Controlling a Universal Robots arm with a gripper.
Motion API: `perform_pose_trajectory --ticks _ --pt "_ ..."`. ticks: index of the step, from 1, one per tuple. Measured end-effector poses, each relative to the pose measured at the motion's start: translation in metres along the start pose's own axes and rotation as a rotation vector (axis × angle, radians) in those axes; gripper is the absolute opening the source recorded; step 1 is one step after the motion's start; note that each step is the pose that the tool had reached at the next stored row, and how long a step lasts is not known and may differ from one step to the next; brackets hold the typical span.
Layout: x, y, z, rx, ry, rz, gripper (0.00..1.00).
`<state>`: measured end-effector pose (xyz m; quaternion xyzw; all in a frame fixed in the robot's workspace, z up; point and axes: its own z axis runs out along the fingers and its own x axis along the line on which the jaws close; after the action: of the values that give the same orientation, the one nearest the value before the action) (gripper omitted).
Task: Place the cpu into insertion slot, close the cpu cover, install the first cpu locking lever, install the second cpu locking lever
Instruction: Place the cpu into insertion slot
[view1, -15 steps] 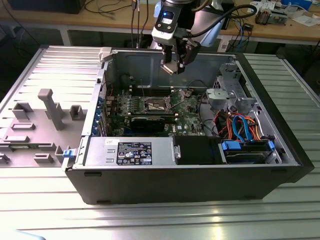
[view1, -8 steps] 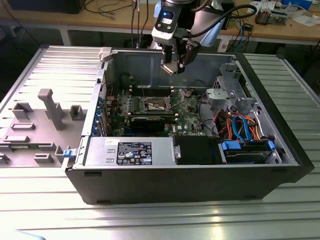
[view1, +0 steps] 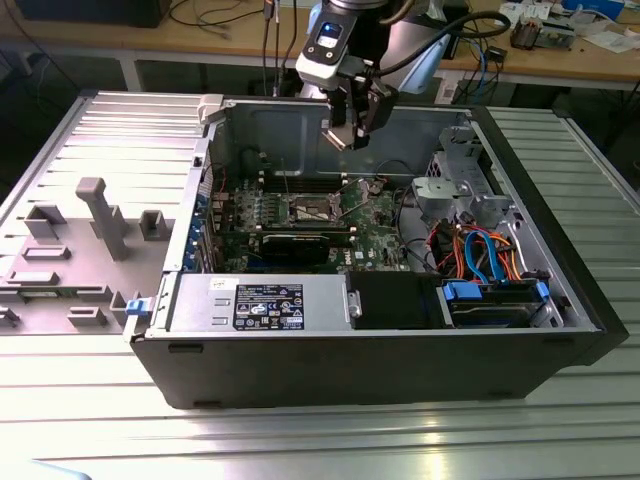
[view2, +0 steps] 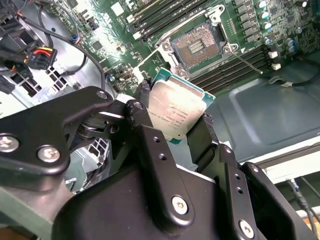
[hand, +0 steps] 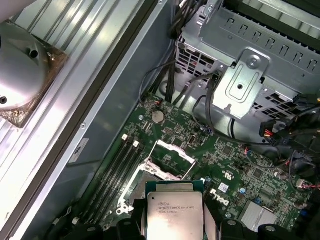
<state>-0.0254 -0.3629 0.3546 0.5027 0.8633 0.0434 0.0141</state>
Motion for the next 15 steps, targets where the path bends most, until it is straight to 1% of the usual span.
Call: perform_pose_trajectory --ticks 5,15 --pt "0.0 -0.0001 0.0005 -0.0007 -0.0035 0.04 0.55" --pt "0.0 -0.0001 0.0006 -0.001 -0.004 0.045 0.55"
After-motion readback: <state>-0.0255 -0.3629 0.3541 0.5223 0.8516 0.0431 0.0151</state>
